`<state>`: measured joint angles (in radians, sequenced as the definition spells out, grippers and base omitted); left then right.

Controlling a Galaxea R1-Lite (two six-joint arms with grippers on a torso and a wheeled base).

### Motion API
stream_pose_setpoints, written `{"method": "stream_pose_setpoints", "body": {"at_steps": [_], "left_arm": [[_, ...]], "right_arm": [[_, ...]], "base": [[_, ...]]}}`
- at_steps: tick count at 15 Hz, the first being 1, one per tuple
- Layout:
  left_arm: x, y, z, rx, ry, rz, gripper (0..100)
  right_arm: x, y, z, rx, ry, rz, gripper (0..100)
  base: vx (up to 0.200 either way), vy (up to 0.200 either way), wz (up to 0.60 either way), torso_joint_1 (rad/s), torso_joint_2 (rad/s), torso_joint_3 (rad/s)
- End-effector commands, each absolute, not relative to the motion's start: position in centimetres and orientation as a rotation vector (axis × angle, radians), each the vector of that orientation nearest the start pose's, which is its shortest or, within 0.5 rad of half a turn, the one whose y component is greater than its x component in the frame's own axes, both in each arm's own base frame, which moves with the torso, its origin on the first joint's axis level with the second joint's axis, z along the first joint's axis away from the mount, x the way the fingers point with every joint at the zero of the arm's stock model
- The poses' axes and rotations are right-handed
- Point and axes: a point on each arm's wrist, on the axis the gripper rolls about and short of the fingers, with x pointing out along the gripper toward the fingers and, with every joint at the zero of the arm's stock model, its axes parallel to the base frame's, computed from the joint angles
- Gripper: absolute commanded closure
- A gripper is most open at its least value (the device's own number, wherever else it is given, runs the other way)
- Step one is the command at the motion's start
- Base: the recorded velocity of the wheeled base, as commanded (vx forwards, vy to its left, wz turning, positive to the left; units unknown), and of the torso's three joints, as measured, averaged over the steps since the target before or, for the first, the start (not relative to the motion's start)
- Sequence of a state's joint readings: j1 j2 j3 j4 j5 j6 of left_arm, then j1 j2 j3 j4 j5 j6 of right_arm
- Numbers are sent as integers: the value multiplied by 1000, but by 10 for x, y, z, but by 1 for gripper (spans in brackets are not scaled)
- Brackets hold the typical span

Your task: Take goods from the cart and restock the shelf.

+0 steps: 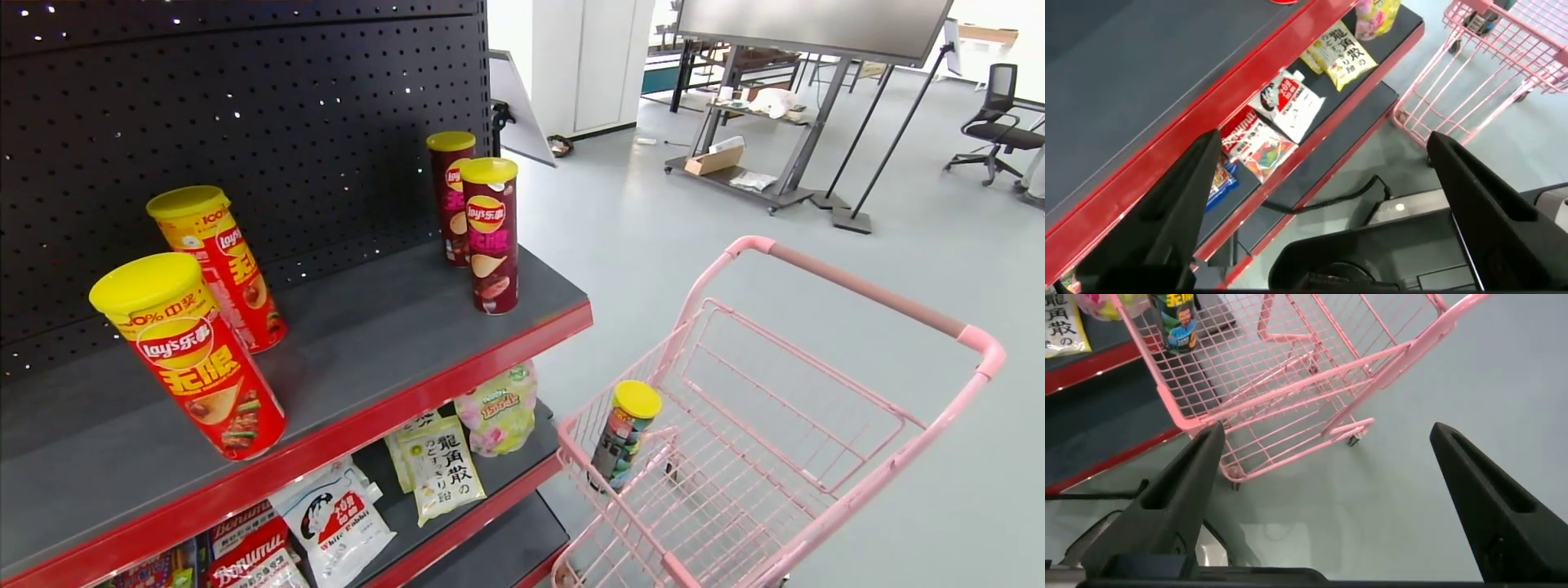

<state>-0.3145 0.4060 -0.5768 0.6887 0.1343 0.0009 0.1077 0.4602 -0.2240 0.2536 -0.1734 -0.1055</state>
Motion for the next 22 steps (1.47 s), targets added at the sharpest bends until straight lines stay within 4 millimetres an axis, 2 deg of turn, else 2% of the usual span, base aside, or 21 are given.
{"method": "stream_pose_setpoints", "body": {"at_steps": [1, 10, 13, 14, 15, 16, 17, 18, 19, 22], "left_arm": [[-25, 11, 172, 117, 503, -174, 0], [-31, 14, 171, 112, 468, -166, 0], [-32, 14, 169, 115, 464, -151, 0], [-33, 15, 165, 118, 457, -132, 0], [-35, 15, 161, 112, 439, -136, 0], [-35, 16, 157, 107, 420, -141, 0], [-33, 15, 154, 105, 406, -132, 0], [-31, 14, 153, 100, 388, -126, 0], [-26, 13, 152, 89, 356, -124, 0], [-25, 13, 154, 96, 350, -115, 0]], "right_arm": [[6, -3, 111, -173, 488, -37, 0], [2, -4, 98, -182, 497, -31, 0], [4, -3, 103, -180, 484, -8, 0], [21, -1, 115, -160, 459, -4, 0], [49, 3, 127, -107, 431, 20, 0], [85, 9, 140, -34, 390, 55, 0], [121, 14, 141, 25, 384, 52, 0], [147, 17, 137, 47, 377, 48, 0], [184, 24, 119, 59, 385, 59, 0], [223, 44, 89, 46, 451, 117, 0]], "base": [[0, 0, 0, -149, 349, 198], [0, 0, 0, -148, 365, 218], [0, 0, 0, -119, 312, 186], [0, 0, 0, -36, 110, 71], [0, 0, 0, -22, 66, 32], [0, 0, 0, 0, 0, 0], [0, 0, 0, 0, 0, 0], [0, 0, 0, 0, 0, 0], [0, 0, 0, 0, 0, 0], [0, 0, 0, 0, 0, 0]]}}
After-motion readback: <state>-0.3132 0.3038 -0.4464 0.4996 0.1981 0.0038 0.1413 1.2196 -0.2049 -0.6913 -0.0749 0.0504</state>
